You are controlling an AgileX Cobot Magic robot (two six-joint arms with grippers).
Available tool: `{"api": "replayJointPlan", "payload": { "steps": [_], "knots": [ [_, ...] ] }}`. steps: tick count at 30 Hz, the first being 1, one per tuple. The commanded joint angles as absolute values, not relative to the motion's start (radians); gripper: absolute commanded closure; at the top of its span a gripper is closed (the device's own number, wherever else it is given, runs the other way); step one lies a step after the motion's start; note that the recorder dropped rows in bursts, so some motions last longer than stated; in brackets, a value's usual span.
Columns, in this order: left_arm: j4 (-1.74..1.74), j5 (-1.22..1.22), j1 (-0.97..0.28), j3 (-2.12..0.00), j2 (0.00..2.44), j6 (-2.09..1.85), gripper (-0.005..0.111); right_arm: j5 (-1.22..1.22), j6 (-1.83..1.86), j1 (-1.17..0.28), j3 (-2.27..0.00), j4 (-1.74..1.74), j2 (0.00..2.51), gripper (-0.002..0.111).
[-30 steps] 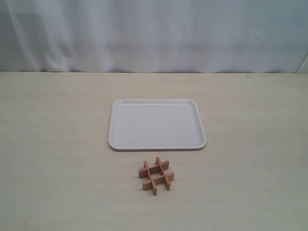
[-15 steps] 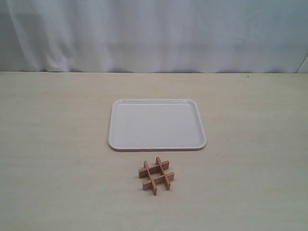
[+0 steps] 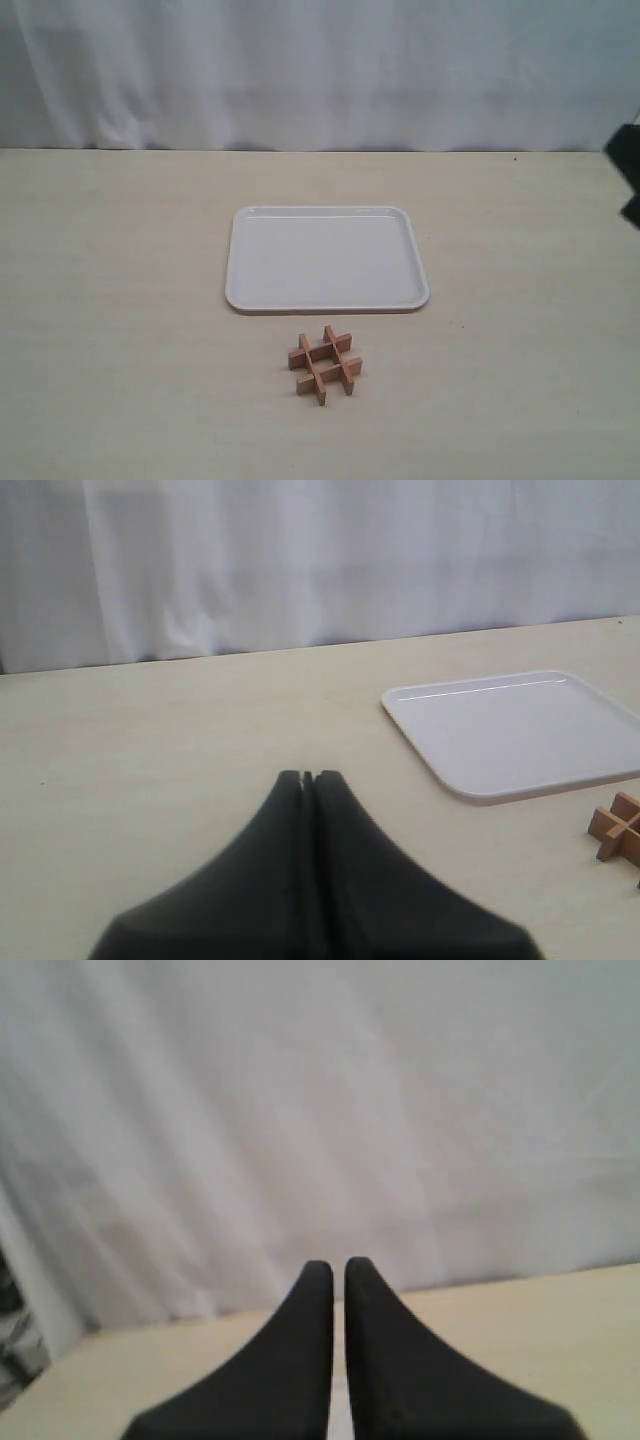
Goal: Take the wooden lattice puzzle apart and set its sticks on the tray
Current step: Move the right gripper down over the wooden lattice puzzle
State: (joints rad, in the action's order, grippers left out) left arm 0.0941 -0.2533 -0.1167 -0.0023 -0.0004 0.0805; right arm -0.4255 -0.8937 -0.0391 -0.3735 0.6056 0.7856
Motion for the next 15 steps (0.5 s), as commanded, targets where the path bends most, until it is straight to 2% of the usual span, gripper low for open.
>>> {"api": "replayJointPlan", "payload": {
  "steps": [1,5,8,15],
  "knots": [
    [0.093,-0.242,-0.116,0.0,0.0,0.084,0.107,-0.421,-1.11,-0.129,-0.468,1.028,0.941,0.104],
    [0.093,-0.242,-0.116,0.0,0.0,0.084,0.107,-0.405,-1.148,-0.228,-0.518,1.215,1.043,0.104],
    [0.093,-0.242,-0.116,0.0,0.0,0.084,0.107,-0.295,-1.144,-0.303,-0.547,1.316,1.085,0.104],
    [0.093,-0.242,-0.116,0.0,0.0,0.084,0.107,0.345,-1.052,-0.454,-0.611,1.386,1.109,0.104]
  ]
}}
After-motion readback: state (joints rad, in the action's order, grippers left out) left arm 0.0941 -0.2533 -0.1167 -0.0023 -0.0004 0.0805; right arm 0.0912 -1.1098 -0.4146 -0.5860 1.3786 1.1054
